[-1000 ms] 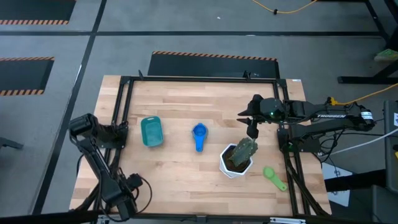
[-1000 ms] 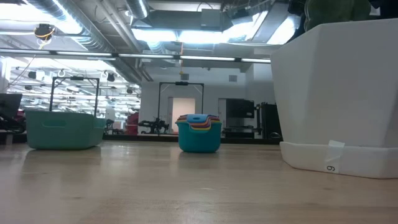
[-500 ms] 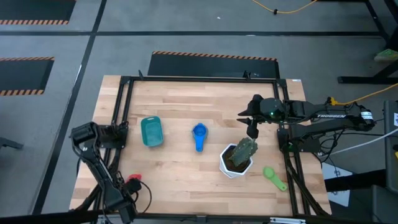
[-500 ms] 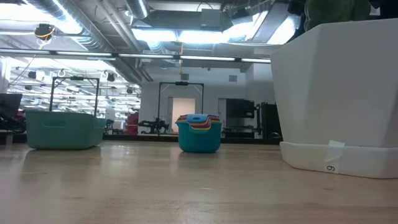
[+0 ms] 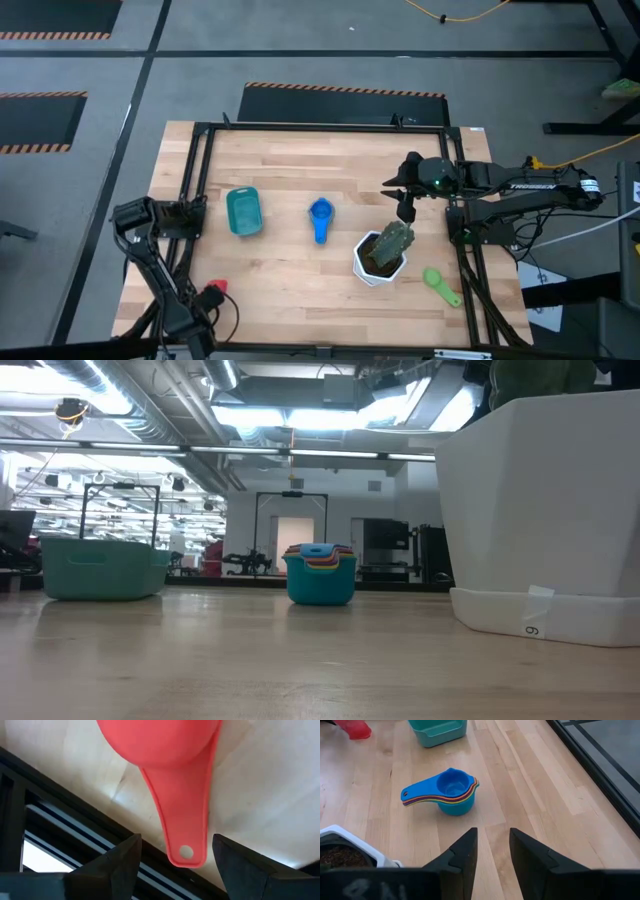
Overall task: Nest measuring cups in basket
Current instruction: Stack the red measuring cup on top of the blue measuring cup
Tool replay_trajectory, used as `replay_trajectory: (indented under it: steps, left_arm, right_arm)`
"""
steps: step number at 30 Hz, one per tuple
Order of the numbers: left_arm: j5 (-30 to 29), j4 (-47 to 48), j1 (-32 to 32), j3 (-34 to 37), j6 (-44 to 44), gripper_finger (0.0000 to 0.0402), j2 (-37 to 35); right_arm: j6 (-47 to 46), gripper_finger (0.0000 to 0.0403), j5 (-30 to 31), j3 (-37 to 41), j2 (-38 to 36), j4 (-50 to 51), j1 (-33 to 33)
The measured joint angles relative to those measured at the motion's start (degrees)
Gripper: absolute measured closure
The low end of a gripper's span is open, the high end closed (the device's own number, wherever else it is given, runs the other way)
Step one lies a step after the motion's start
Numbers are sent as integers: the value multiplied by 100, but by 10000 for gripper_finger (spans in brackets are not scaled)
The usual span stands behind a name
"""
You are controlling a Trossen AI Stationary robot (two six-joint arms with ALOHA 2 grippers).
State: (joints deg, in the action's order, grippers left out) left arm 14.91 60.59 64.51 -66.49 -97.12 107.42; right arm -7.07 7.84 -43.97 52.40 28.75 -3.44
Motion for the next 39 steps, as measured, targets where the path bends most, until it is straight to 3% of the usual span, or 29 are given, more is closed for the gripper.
replay_trajectory:
  steps: [24,39]
  left_arm:
    - [-253,-73,76,91,41,162,-1]
    - [71,-215,22,294,157,163,-22]
  right_arm:
    - [0,286,-4,0,0,29,-2]
    - [2,286,-15,0,0,32,-2]
